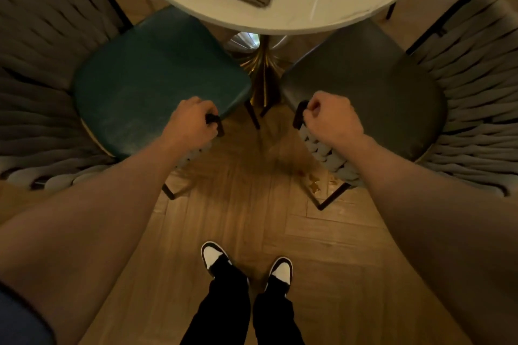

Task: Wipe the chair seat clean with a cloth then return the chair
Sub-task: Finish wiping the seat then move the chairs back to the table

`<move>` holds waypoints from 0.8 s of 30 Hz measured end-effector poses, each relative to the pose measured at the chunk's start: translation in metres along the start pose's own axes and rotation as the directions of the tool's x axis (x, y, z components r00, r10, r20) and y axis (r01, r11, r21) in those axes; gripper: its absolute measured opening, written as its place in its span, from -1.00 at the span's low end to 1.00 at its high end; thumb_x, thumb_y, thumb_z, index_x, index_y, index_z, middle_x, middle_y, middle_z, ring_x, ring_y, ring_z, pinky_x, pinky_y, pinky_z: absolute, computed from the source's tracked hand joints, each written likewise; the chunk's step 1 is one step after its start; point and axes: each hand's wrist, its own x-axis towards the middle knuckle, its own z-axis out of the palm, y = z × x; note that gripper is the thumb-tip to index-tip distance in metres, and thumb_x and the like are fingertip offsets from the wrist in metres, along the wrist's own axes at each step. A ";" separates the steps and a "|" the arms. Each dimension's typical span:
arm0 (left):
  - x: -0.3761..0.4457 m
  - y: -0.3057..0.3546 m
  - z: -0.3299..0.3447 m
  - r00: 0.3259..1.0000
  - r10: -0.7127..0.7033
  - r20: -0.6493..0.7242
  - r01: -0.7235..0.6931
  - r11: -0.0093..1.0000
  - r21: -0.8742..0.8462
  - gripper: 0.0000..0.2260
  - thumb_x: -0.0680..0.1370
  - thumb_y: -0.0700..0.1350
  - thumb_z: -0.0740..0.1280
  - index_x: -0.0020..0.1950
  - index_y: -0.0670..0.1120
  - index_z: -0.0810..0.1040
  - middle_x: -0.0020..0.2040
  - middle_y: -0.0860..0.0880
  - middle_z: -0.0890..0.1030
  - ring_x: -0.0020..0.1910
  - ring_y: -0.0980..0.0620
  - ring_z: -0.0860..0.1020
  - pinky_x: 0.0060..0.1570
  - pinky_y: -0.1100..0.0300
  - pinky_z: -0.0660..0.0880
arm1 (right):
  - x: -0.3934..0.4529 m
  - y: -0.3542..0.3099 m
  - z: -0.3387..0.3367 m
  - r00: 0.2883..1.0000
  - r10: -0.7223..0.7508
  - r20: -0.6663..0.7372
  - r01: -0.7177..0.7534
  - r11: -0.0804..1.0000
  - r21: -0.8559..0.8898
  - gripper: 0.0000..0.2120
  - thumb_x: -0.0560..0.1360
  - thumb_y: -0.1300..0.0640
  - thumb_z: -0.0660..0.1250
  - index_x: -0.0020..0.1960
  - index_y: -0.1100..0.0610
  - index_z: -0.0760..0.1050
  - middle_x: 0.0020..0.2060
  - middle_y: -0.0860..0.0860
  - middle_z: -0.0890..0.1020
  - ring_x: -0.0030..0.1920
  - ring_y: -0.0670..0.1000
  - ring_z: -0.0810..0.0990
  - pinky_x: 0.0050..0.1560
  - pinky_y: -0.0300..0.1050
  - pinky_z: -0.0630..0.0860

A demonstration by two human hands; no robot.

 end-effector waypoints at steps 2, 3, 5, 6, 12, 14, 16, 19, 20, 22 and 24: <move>0.002 -0.010 0.008 0.997 -0.031 0.066 0.031 0.999 -0.008 -0.68 0.47 -0.06 0.34 0.22 0.02 0.49 0.06 -0.08 0.53 0.09 -0.13 0.50 0.03 -0.02 0.49 | 0.008 0.017 -0.002 0.995 -0.034 -0.091 0.020 0.989 -0.149 -0.69 0.59 -0.11 0.33 0.23 0.04 0.46 0.04 -0.04 0.51 0.02 0.00 0.52 -0.04 -0.02 0.53; 0.002 -0.013 0.011 0.995 -0.056 0.083 0.054 0.998 0.020 -0.66 0.49 -0.03 0.32 0.26 0.04 0.45 0.07 -0.08 0.55 0.06 -0.13 0.51 0.00 -0.03 0.51 | 0.011 0.027 0.001 0.999 -0.006 -0.050 -0.005 0.980 -0.200 -0.60 0.58 -0.18 0.32 0.28 0.04 0.43 0.06 -0.02 0.50 0.04 0.02 0.51 0.00 0.02 0.55; 0.003 -0.017 0.016 0.992 -0.110 0.063 0.100 0.986 0.137 -0.68 0.53 0.07 0.28 0.26 0.06 0.42 -0.01 -0.05 0.57 -0.04 -0.13 0.54 -0.08 -0.04 0.54 | 0.013 0.043 0.010 0.990 0.114 0.084 -0.088 0.961 -0.260 -0.51 0.57 -0.27 0.29 0.32 0.04 0.38 0.03 0.01 0.52 0.01 0.06 0.54 0.02 0.10 0.58; 0.004 -0.017 0.017 0.992 -0.123 0.041 0.113 0.974 0.198 -0.70 0.55 0.11 0.25 0.24 0.06 0.42 -0.06 -0.04 0.56 -0.09 -0.12 0.54 -0.13 -0.03 0.55 | 0.013 0.049 0.016 0.979 0.160 0.125 -0.121 0.954 -0.276 -0.51 0.58 -0.27 0.28 0.32 0.04 0.37 0.01 0.02 0.53 -0.03 0.06 0.53 -0.02 0.08 0.56; 0.003 -0.008 0.022 0.992 -0.077 -0.095 0.105 0.933 0.344 -0.64 0.60 0.25 0.13 0.13 0.01 0.47 -0.18 -0.03 0.51 -0.26 -0.07 0.45 -0.31 0.07 0.37 | 0.007 0.060 0.033 0.998 0.057 -0.029 -0.064 0.916 -0.395 -0.65 0.64 -0.20 0.21 0.23 0.04 0.36 -0.28 -0.08 0.43 -0.26 0.00 0.48 -0.24 -0.03 0.42; 0.003 -0.006 0.021 0.991 -0.080 -0.103 0.112 0.928 0.355 -0.63 0.60 0.26 0.12 0.12 0.00 0.47 -0.20 0.00 0.48 -0.29 -0.03 0.41 -0.31 0.08 0.34 | 0.003 0.063 0.033 0.998 0.050 -0.036 -0.061 0.896 -0.441 -0.68 0.65 -0.20 0.19 0.19 0.04 0.36 -0.33 -0.09 0.37 -0.30 -0.01 0.45 -0.26 -0.03 0.40; 0.004 -0.005 0.020 0.991 -0.080 -0.103 0.112 0.929 0.353 -0.62 0.60 0.26 0.12 0.11 0.00 0.47 -0.20 0.00 0.46 -0.30 -0.02 0.40 -0.32 0.08 0.35 | -0.003 0.068 0.033 0.998 0.047 -0.042 -0.061 0.878 -0.475 -0.69 0.65 -0.20 0.18 0.16 0.03 0.35 -0.33 -0.09 0.38 -0.34 -0.04 0.43 -0.28 -0.04 0.40; 0.010 -0.005 0.019 0.989 -0.082 -0.122 0.121 0.927 0.356 -0.61 0.59 0.27 0.12 0.09 -0.02 0.48 -0.20 -0.02 0.49 -0.29 -0.04 0.42 -0.31 0.06 0.39 | -0.011 0.079 0.029 0.996 0.068 -0.053 -0.086 0.850 -0.520 -0.70 0.64 -0.21 0.18 0.14 0.02 0.34 -0.32 -0.07 0.42 -0.37 -0.07 0.41 -0.33 -0.07 0.37; 0.013 -0.004 0.019 0.989 -0.081 -0.127 0.122 0.927 0.354 -0.61 0.59 0.27 0.12 0.08 -0.03 0.48 -0.20 -0.03 0.50 -0.29 -0.05 0.43 -0.30 0.05 0.41 | -0.012 0.082 0.028 0.996 0.070 -0.058 -0.090 0.843 -0.530 -0.69 0.64 -0.22 0.18 0.14 0.02 0.34 -0.32 -0.07 0.42 -0.37 -0.07 0.40 -0.34 -0.08 0.35; 0.022 -0.002 0.018 0.987 -0.088 -0.136 0.131 0.927 0.352 -0.60 0.59 0.27 0.12 0.07 -0.04 0.49 -0.20 -0.06 0.52 -0.27 -0.08 0.46 -0.29 0.04 0.42 | -0.011 0.086 0.028 0.995 0.068 -0.067 -0.094 0.835 -0.542 -0.69 0.64 -0.22 0.18 0.15 0.02 0.34 -0.33 -0.09 0.39 -0.39 -0.09 0.36 -0.39 -0.11 0.28; 0.030 -0.001 0.017 0.985 -0.096 -0.142 0.141 0.923 0.359 -0.59 0.59 0.27 0.12 0.08 -0.04 0.50 -0.16 -0.09 0.56 -0.24 -0.11 0.48 -0.28 0.04 0.42 | -0.010 0.086 0.029 0.996 0.066 -0.058 -0.087 0.845 -0.528 -0.69 0.65 -0.22 0.18 0.16 0.02 0.34 -0.33 -0.11 0.36 -0.40 -0.13 0.32 -0.41 -0.12 0.23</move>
